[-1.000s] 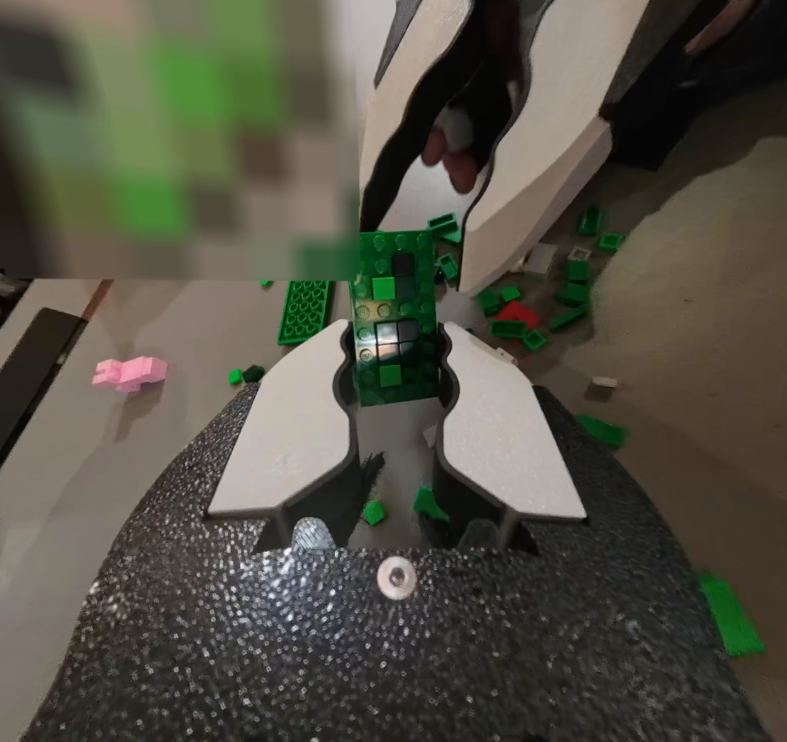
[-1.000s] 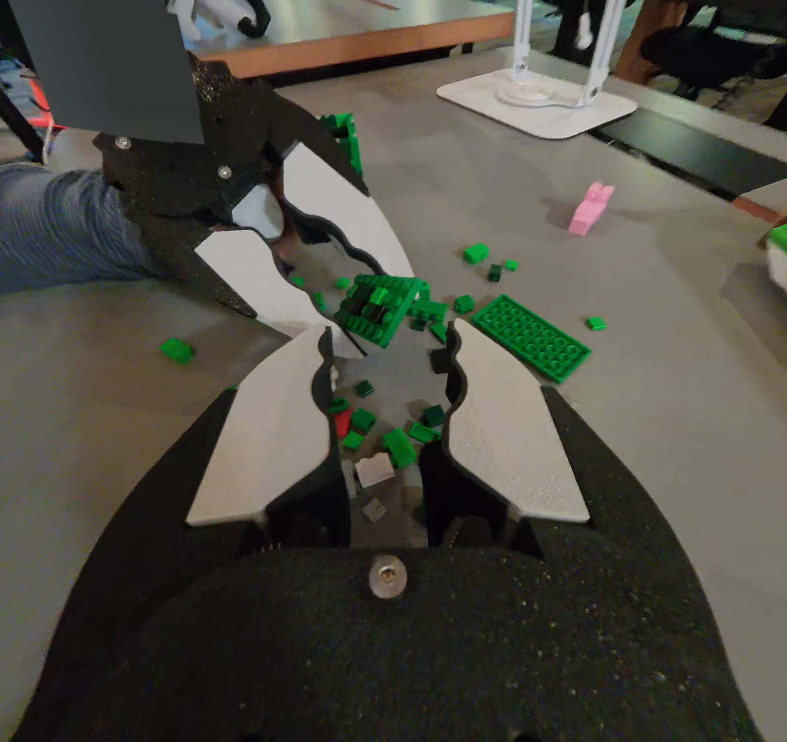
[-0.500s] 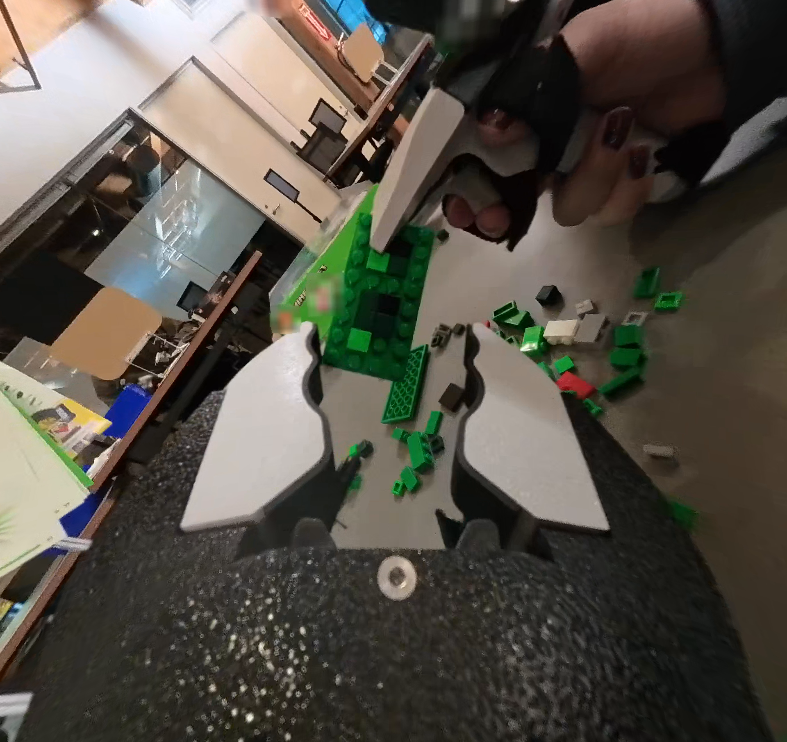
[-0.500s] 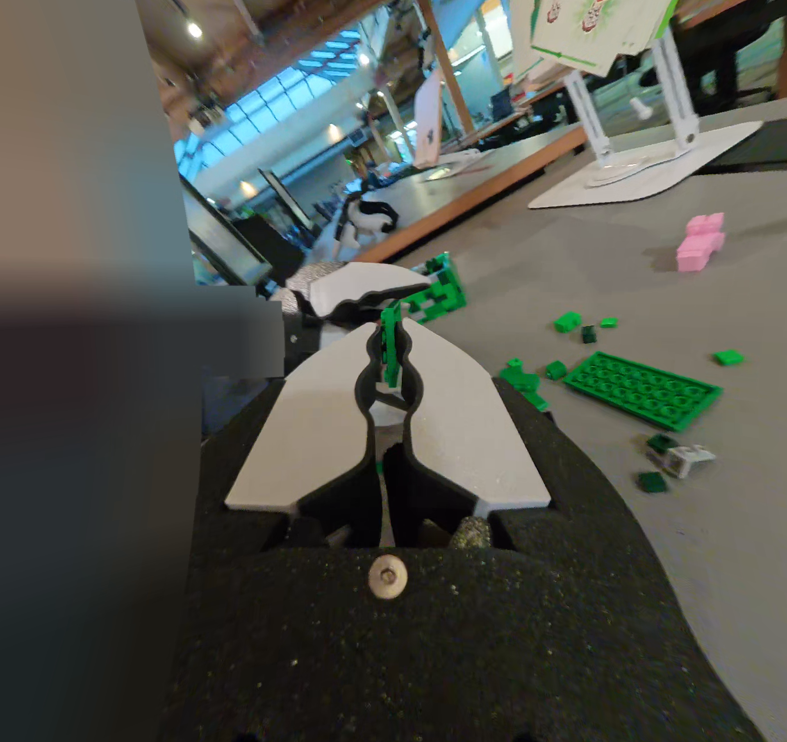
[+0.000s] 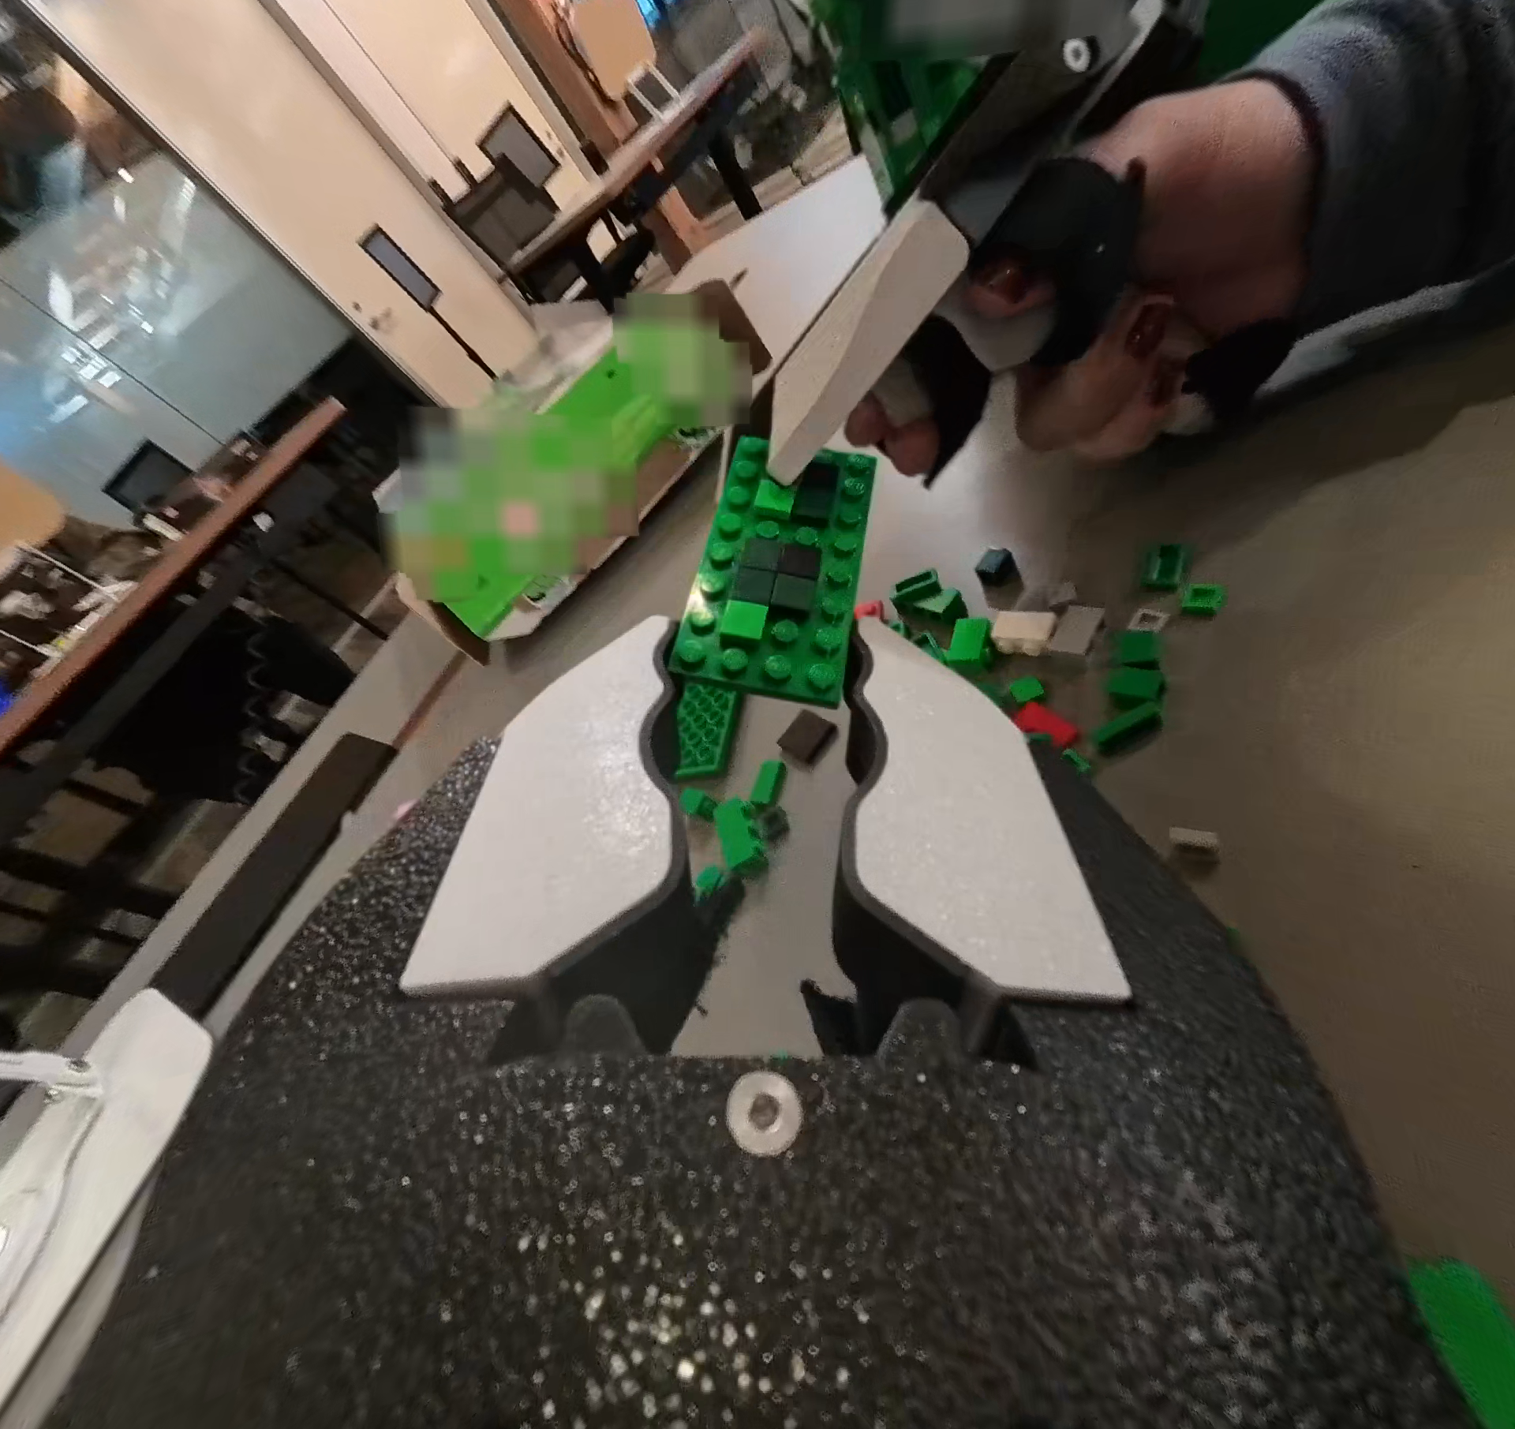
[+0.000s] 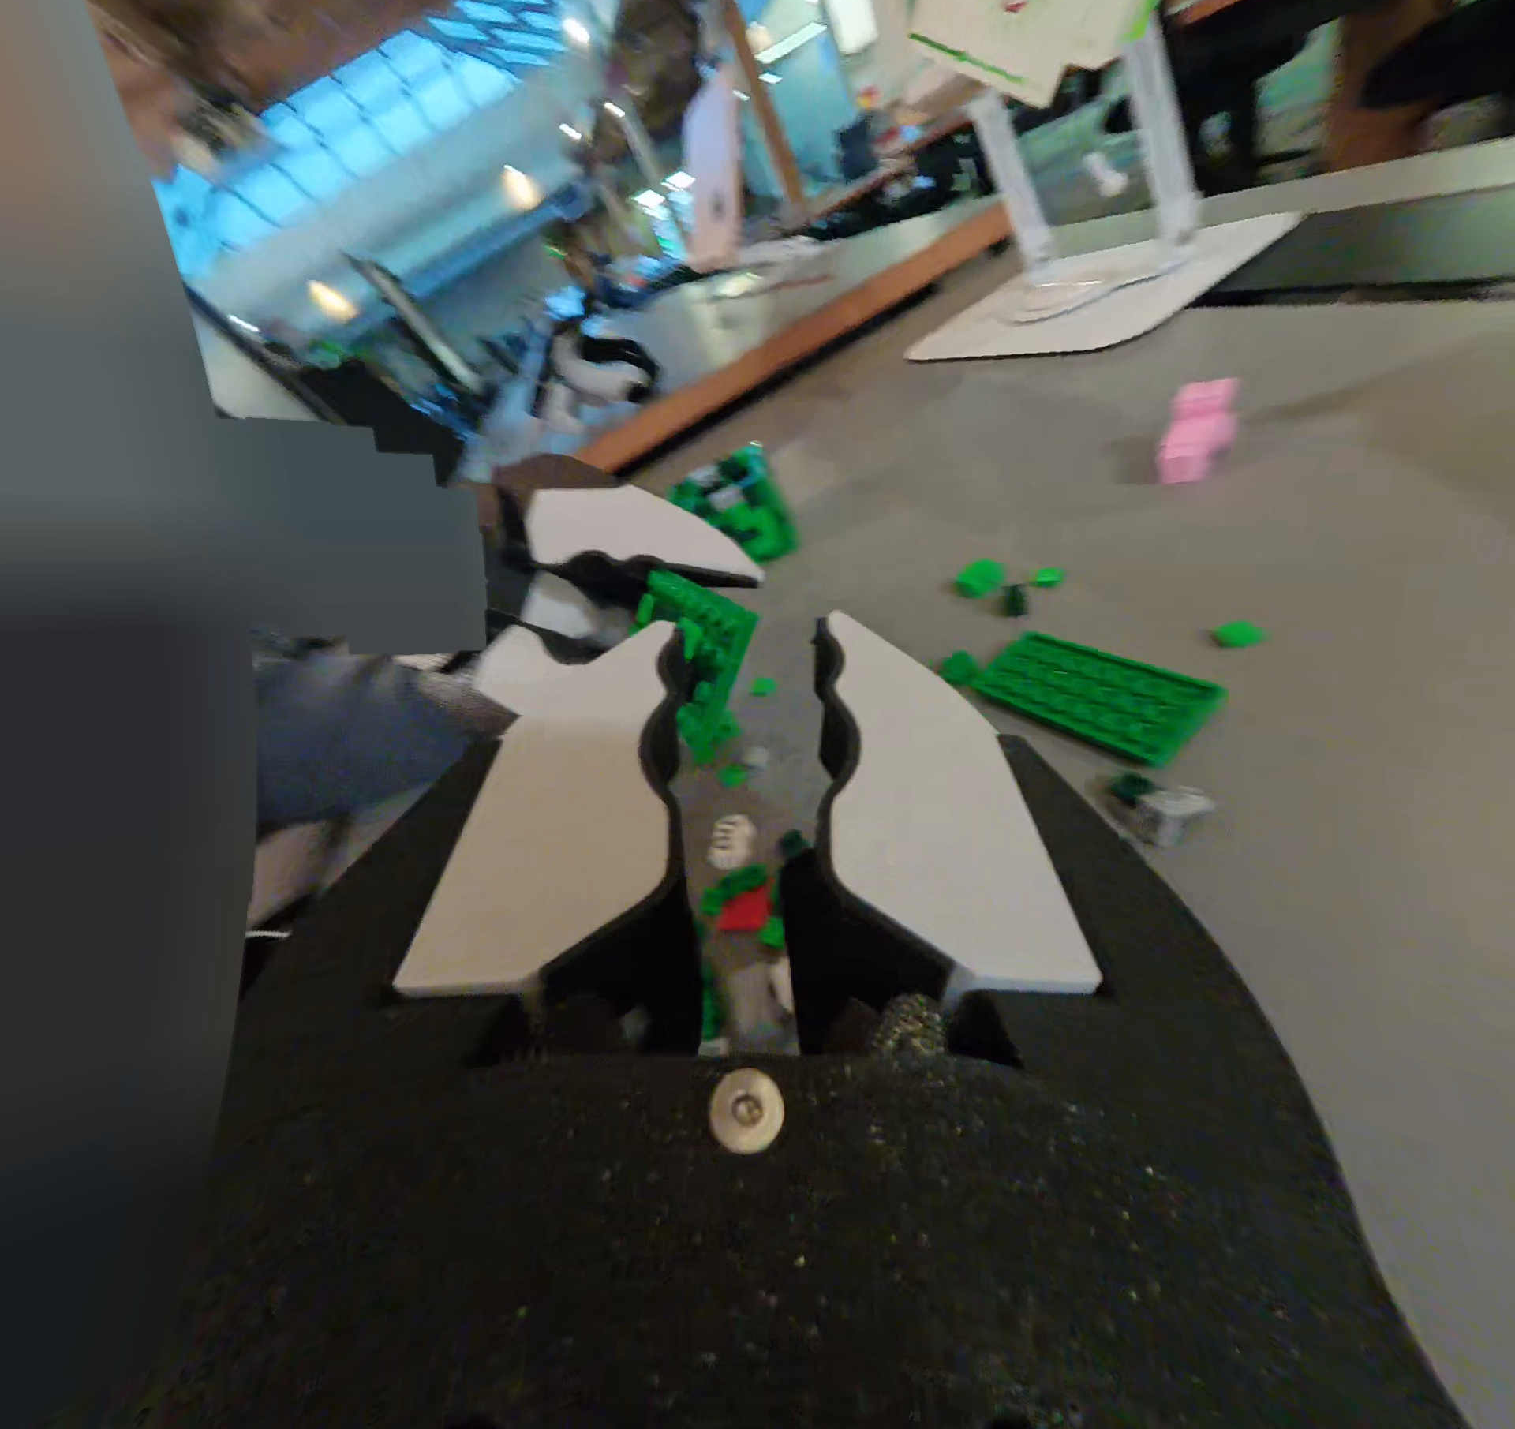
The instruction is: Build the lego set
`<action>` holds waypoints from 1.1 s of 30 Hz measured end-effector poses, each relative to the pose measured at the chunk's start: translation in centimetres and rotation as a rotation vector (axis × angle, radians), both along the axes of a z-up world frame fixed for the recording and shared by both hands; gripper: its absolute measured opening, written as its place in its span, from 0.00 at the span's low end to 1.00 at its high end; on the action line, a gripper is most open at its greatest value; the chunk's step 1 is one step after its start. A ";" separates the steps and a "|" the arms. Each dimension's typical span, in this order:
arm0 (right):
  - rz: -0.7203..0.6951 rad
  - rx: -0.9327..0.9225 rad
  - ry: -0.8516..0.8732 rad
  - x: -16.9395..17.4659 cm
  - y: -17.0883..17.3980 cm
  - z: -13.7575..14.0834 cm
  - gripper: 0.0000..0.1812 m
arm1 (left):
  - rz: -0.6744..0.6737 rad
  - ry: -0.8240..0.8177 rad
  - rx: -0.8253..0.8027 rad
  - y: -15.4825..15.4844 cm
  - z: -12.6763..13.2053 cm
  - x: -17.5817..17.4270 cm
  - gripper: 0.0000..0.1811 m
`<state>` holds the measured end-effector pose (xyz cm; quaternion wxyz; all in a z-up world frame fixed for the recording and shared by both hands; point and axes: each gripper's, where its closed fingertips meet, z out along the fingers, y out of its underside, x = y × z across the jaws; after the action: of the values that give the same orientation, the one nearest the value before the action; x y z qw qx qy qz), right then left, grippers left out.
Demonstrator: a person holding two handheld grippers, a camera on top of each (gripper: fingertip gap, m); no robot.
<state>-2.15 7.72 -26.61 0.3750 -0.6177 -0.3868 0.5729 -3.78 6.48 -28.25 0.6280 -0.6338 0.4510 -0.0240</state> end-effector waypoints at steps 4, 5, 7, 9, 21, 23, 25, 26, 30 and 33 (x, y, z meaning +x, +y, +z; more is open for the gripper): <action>-0.089 0.242 -0.171 0.0 0.4 -1.1 0.24 | -0.002 0.008 -0.126 0.1 -1.5 0.0 0.21; -0.080 0.284 -0.208 -0.1 0.0 -1.5 0.25 | -0.016 0.014 -0.150 0.0 -1.8 0.2 0.21; -0.050 0.367 -0.266 -0.5 -0.7 -2.1 0.25 | -0.040 0.040 -0.191 -0.2 -2.6 0.5 0.20; -0.027 0.460 -0.322 -0.6 -1.2 -2.8 0.24 | -0.066 0.088 -0.212 -0.5 -3.4 0.8 0.20; 0.290 0.580 -0.408 0.4 -5.3 -5.0 0.15 | -0.292 0.169 -0.393 -3.8 -5.9 2.8 0.20; 0.311 0.554 -0.413 0.5 -5.5 -5.3 0.15 | -0.304 0.164 -0.423 -4.0 -6.2 2.9 0.20; 0.336 0.529 -0.423 0.6 -5.7 -5.7 0.16 | -0.306 0.174 -0.431 -4.1 -6.4 3.0 0.20; 0.342 0.516 -0.429 0.6 -5.8 -6.0 0.17 | -0.303 0.174 -0.433 -4.1 -6.4 2.9 0.20; 0.342 0.460 -0.408 0.4 -5.6 -6.1 0.15 | -0.292 0.166 -0.447 -4.0 -6.5 2.7 0.20; 0.309 0.428 -0.407 0.3 -5.1 -6.0 0.19 | -0.284 0.152 -0.449 -3.9 -6.3 2.6 0.20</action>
<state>-1.86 2.65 -32.58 0.3199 -0.5606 -0.6545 0.3938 -1.13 2.59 -34.57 0.4265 -0.6876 0.5644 -0.1637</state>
